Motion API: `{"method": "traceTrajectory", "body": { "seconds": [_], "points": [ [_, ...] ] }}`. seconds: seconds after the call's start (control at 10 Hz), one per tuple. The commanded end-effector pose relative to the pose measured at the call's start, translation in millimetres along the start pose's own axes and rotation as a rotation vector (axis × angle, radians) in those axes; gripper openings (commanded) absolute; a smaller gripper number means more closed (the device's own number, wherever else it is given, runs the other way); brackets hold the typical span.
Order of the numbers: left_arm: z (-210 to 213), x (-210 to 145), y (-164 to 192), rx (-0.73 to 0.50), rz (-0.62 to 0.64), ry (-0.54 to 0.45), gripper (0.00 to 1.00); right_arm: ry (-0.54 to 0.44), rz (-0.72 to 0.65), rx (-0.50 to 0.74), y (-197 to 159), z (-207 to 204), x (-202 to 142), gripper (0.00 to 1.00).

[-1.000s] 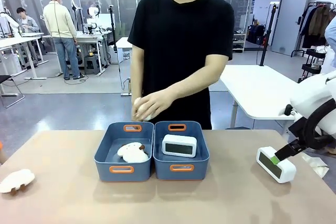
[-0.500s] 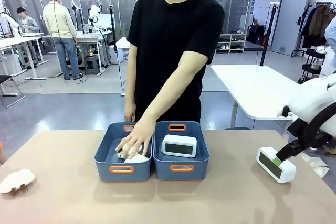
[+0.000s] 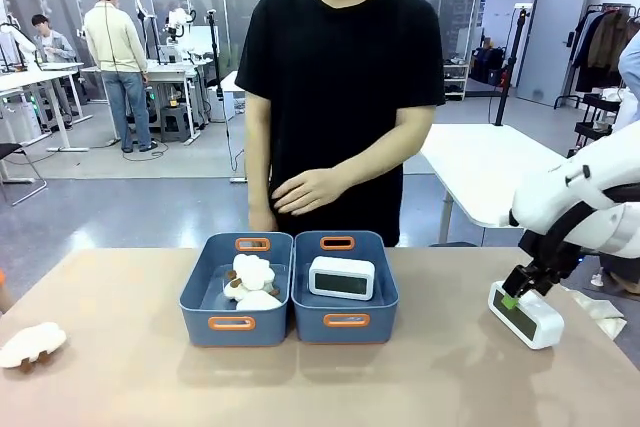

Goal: Sort the digital clocks into the basket.
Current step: Pick up the Digital clock from the table and place it into the empty Plastic storage basket.

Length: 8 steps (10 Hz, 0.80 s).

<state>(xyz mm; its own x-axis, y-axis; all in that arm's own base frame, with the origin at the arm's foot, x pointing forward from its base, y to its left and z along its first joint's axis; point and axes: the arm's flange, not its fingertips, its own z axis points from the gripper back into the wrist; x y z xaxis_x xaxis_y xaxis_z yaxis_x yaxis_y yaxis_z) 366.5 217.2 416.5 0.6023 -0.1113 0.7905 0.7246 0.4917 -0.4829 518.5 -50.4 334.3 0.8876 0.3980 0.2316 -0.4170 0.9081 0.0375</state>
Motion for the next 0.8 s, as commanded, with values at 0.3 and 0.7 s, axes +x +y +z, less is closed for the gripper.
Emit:
{"method": "traceTrajectory", "body": {
  "seconds": [0.3,0.7],
  "points": [
    [0.7,1.9,-3.3,0.001,-0.001,-0.003,1.0,0.13,0.029,-0.015,4.9,-27.7,4.9,0.14],
    [0.7,1.9,-3.3,0.001,-0.001,-0.003,1.0,0.089,0.046,0.046,9.1,-16.3,5.6,0.03]
  ]
}}
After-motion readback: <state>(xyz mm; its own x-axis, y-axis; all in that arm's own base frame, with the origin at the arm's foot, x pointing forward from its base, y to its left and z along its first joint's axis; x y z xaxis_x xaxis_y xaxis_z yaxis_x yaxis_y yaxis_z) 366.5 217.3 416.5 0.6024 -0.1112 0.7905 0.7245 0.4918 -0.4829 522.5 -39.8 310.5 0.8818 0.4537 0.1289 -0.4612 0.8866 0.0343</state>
